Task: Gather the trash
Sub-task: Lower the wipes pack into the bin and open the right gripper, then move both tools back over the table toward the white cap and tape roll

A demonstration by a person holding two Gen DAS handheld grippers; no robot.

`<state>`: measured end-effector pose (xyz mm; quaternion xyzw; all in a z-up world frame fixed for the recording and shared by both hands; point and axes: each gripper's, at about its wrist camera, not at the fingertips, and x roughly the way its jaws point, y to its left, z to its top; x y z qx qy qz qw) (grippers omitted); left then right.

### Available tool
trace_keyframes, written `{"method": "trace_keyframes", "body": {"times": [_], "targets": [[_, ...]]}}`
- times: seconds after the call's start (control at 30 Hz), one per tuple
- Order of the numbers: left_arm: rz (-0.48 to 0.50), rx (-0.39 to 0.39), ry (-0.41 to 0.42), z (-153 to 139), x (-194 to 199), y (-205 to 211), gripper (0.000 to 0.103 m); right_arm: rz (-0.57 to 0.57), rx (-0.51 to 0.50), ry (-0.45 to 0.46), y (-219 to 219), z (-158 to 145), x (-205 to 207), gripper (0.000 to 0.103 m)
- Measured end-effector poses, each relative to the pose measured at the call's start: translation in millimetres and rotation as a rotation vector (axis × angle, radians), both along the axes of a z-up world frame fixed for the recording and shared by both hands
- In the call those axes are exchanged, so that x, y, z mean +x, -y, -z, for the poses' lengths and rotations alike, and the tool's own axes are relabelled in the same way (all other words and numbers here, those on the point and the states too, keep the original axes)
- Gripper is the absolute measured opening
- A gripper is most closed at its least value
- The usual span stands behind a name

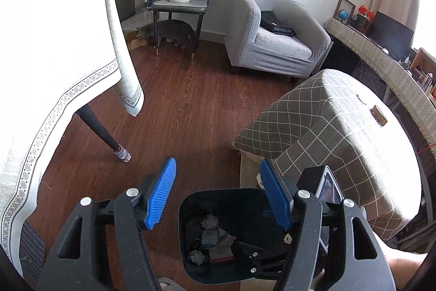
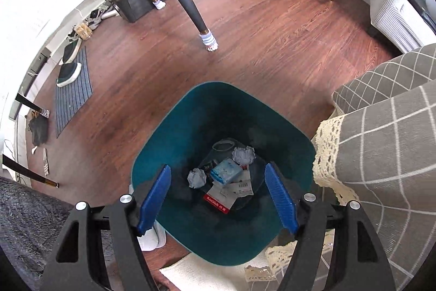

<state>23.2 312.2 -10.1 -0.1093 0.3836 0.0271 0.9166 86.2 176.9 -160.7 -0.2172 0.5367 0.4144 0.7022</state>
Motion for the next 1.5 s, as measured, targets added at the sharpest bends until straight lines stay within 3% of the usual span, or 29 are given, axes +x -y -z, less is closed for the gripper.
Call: {"method": "trace_keyframes", "body": {"times": [0.17, 0.43, 0.7, 1.27, 1.5], "targets": [[-0.016, -0.001, 0.048, -19.8, 3.1, 5.8, 0.068, -0.007, 0.066, 0.032, 8.6, -26.4, -2.9, 0.073], [-0.054, 0.054, 0.16, -66.1, -1.5, 23.8, 0.071, -0.013, 0.249, 0.185, 36.3, -101.6, -10.7, 0.073], [-0.042, 0.071, 0.172, -74.6, 8.1, 49.9, 0.071, 0.091, 0.37, 0.272, 90.5, -155.0, 6.0, 0.076], [0.098, 0.099, 0.184, -76.4, 51.7, 139.3, 0.073, 0.302, 0.397, 0.326, 205.4, -170.4, 44.2, 0.077], [0.159, 0.088, 0.178, -69.9, 83.6, 170.2, 0.073, 0.421, 0.342, 0.383, 252.8, -169.0, 67.7, 0.081]]}}
